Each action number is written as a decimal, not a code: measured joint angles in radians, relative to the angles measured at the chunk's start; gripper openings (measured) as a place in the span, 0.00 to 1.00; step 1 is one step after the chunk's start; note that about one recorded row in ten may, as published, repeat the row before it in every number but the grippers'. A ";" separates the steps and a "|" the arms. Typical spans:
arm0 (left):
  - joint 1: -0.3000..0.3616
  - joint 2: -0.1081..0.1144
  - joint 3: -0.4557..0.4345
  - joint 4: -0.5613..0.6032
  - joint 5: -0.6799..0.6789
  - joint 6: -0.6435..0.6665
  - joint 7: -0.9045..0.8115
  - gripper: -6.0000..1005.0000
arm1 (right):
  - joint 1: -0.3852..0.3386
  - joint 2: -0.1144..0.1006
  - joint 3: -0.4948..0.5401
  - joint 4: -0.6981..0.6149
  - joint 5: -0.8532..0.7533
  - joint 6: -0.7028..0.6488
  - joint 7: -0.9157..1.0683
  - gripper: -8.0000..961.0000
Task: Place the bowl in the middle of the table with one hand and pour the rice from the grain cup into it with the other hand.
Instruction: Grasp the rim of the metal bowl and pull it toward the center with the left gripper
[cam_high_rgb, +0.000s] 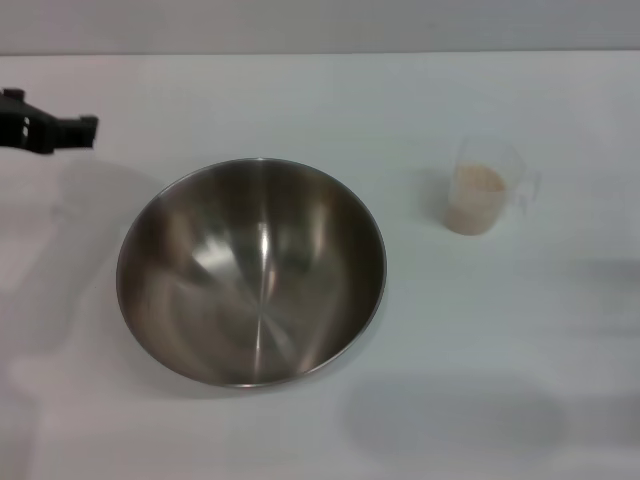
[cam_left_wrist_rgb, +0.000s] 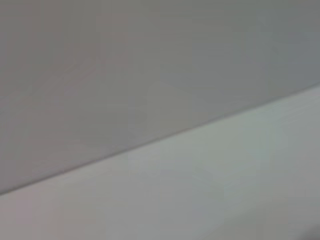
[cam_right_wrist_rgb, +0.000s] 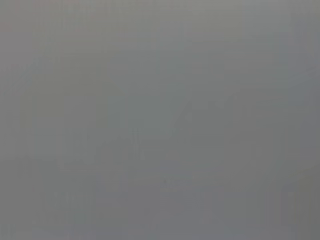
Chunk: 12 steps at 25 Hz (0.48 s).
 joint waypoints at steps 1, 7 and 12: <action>0.000 0.000 0.000 0.000 0.000 0.000 0.000 0.85 | 0.000 0.000 0.000 0.000 0.000 0.000 0.000 0.87; 0.008 -0.003 -0.028 -0.041 -0.108 -0.112 0.003 0.85 | 0.001 0.000 0.000 0.000 0.000 0.000 0.008 0.87; 0.014 -0.003 -0.045 -0.007 -0.193 -0.140 0.017 0.85 | 0.000 0.000 0.000 0.000 0.000 0.000 0.009 0.87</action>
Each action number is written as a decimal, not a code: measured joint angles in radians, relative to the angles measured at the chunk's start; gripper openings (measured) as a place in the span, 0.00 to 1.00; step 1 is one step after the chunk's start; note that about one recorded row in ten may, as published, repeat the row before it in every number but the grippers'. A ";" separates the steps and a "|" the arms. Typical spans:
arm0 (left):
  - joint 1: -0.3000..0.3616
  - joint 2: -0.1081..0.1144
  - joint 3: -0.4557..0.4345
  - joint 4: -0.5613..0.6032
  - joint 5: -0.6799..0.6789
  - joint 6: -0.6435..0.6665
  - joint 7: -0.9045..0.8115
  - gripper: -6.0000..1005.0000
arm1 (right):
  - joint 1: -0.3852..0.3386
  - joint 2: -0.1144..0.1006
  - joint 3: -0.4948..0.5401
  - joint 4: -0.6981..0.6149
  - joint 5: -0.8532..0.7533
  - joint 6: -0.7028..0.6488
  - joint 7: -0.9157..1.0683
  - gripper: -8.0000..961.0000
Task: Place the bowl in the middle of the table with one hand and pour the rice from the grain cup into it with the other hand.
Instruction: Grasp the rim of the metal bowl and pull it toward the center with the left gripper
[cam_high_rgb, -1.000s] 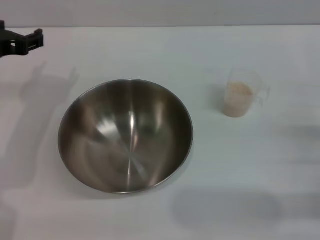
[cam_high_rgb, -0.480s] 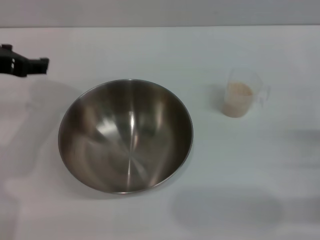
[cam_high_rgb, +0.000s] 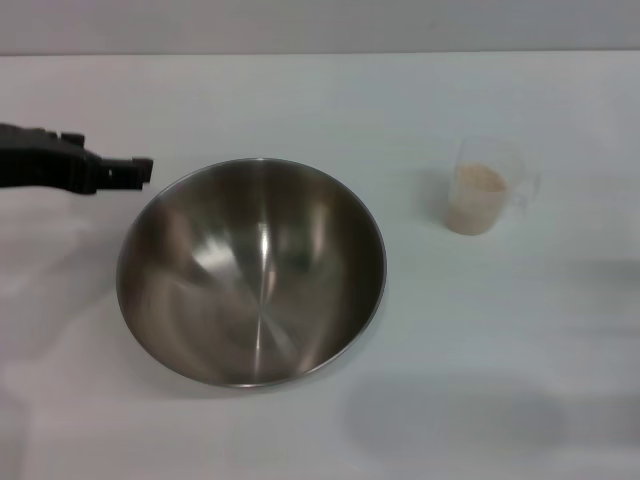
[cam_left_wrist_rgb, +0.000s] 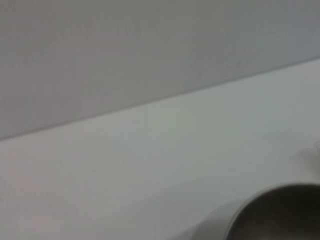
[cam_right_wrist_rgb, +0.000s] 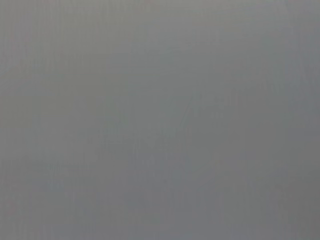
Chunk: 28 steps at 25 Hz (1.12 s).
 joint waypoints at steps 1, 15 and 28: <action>0.003 0.000 0.005 0.010 0.000 0.000 0.008 0.85 | 0.000 0.000 0.000 0.000 0.000 0.000 0.000 0.87; 0.016 -0.002 0.079 0.098 0.012 0.044 0.056 0.85 | -0.001 0.000 0.000 0.000 0.000 0.005 0.000 0.87; 0.015 -0.002 0.129 0.161 0.076 0.085 0.069 0.85 | -0.001 0.000 0.000 -0.002 0.000 0.009 0.000 0.87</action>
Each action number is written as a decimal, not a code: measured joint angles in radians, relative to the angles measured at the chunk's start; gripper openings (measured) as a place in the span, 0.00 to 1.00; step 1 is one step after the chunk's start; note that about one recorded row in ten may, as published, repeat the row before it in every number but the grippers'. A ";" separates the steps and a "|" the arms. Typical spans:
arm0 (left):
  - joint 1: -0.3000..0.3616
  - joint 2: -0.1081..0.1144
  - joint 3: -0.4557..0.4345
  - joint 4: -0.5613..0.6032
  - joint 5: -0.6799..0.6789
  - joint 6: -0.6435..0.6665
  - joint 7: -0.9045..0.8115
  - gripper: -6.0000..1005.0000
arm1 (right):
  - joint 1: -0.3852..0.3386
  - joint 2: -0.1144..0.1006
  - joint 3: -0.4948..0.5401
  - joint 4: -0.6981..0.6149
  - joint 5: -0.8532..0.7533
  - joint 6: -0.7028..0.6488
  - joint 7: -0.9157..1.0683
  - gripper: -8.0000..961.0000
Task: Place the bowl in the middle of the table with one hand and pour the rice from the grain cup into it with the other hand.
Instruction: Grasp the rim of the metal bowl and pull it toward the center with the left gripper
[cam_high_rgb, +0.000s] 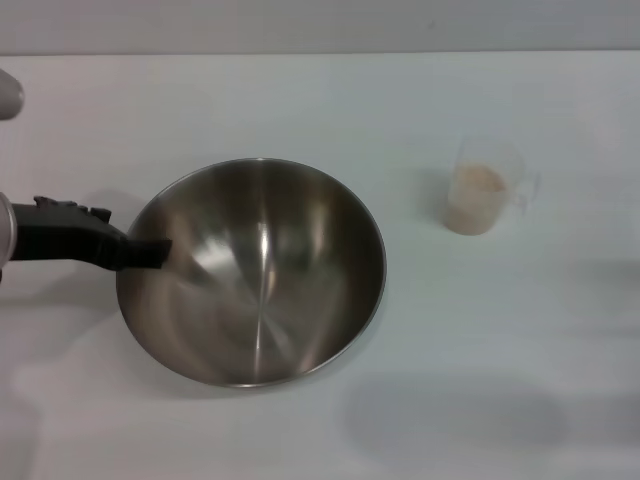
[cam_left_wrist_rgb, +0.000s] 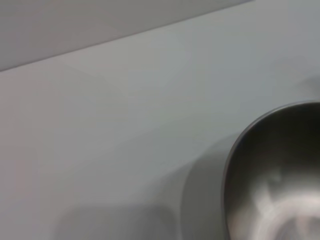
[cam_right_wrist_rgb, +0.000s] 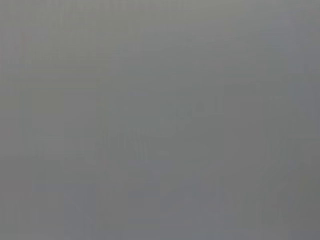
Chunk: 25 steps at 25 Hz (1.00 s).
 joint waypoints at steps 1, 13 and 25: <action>-0.002 0.000 0.009 0.006 0.008 0.005 -0.002 0.85 | 0.000 0.000 0.000 0.000 0.000 0.000 0.000 0.87; -0.017 -0.002 0.045 0.058 0.020 0.028 -0.006 0.80 | 0.000 0.000 -0.001 -0.002 -0.001 0.000 0.000 0.87; -0.027 0.000 0.055 0.065 0.020 0.027 -0.003 0.73 | 0.000 0.000 -0.002 -0.002 -0.001 0.000 0.000 0.87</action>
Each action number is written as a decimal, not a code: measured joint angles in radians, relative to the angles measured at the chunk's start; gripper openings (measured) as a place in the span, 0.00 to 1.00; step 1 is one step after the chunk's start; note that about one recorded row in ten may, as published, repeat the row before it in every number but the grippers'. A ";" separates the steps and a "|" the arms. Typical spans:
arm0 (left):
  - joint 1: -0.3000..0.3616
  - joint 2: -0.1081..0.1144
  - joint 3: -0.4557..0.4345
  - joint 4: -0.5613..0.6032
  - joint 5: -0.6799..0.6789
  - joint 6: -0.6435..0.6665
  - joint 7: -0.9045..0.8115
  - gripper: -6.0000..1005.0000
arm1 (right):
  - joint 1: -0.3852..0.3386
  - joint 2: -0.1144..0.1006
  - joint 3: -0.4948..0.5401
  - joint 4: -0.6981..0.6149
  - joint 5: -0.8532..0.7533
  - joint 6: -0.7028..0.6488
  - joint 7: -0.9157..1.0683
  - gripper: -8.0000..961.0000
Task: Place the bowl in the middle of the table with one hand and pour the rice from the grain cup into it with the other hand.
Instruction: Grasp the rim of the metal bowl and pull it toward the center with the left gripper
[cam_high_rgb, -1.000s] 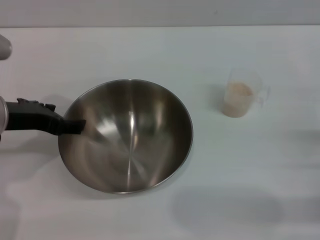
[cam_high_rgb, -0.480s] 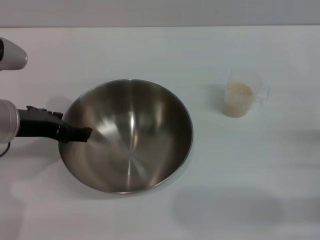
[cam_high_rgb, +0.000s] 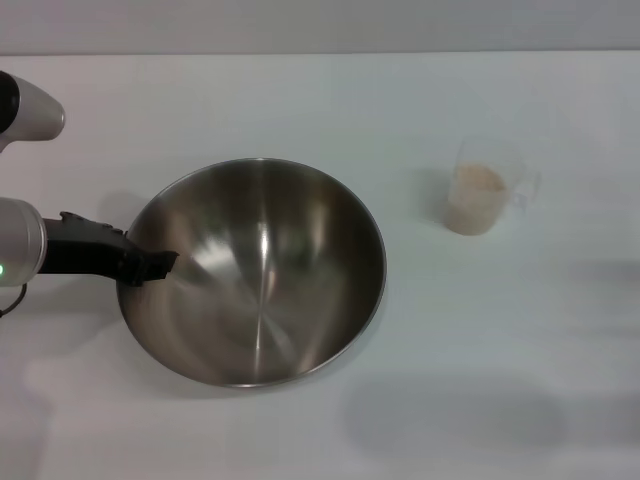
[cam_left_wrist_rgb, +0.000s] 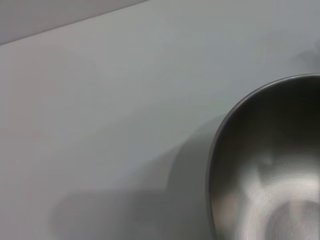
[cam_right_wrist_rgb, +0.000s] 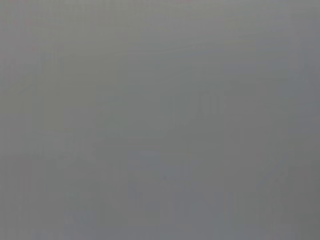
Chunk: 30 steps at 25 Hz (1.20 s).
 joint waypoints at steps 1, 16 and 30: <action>-0.001 0.000 0.000 -0.001 -0.001 -0.001 0.000 0.66 | 0.000 0.000 0.000 0.000 0.000 0.000 0.000 0.87; -0.021 0.000 -0.001 -0.001 -0.010 -0.012 0.000 0.09 | 0.000 0.000 0.000 0.000 0.000 0.000 0.000 0.87; -0.117 0.002 -0.120 0.051 -0.183 -0.121 0.039 0.05 | 0.000 0.000 0.000 -0.002 0.000 0.001 0.000 0.87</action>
